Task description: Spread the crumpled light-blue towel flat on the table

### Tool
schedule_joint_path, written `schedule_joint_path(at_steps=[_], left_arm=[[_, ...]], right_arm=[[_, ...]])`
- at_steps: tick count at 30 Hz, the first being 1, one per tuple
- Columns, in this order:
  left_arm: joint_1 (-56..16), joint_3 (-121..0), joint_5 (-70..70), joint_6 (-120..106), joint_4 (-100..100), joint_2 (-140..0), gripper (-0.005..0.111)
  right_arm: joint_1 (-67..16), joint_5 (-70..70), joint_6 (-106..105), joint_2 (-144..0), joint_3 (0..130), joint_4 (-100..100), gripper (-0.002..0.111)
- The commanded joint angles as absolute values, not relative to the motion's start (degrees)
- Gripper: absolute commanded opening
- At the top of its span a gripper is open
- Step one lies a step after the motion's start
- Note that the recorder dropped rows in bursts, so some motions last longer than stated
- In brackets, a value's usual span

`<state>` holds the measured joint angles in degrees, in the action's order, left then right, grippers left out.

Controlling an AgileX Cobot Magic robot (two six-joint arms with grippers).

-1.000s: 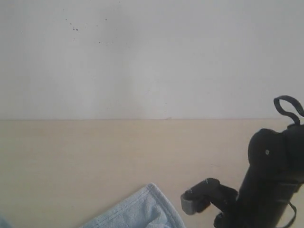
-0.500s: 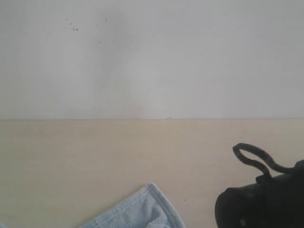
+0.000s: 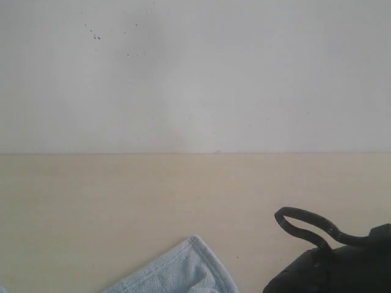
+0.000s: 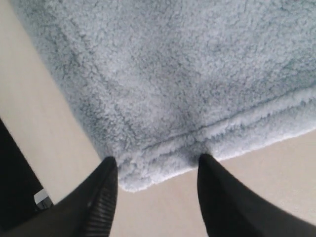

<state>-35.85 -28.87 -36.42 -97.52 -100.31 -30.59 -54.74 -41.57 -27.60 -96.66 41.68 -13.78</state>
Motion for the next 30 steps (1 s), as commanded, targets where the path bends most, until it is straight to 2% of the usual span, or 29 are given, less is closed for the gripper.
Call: schedule_joint_path(at_steps=[1, 16, 18, 19, 22, 30], left_arm=[[-36.0, -28.6, -36.0, -97.6, -99.9, -30.4, 0.004], [-36.0, -28.6, -36.0, -97.4, -99.9, -30.4, 0.004], [-36.0, -28.6, -36.0, -97.4, -99.9, -30.4, 0.004], [-36.0, -28.6, -36.0, -97.4, -99.9, -30.4, 0.004], [-36.0, -28.6, -36.8, -97.4, -99.9, -30.4, 0.004], [-36.0, -28.6, -44.0, -97.5, -99.9, -30.2, 0.004]], right_arm=[[-54.9, -41.3, -27.3, -96.1, 41.4, -14.6, 0.048], [-56.6, -39.6, -26.4, -100.0, 41.4, -15.3, 0.048], [-56.6, -39.6, -24.9, -101.2, 41.4, -15.5, 0.041], [-56.6, -39.6, -23.9, -101.3, 41.4, -15.7, 0.026], [-56.6, -39.8, -22.9, -101.0, 41.4, -16.4, 0.002], [-56.5, -39.5, -18.3, -93.9, 41.4, -13.7, 0.005]])
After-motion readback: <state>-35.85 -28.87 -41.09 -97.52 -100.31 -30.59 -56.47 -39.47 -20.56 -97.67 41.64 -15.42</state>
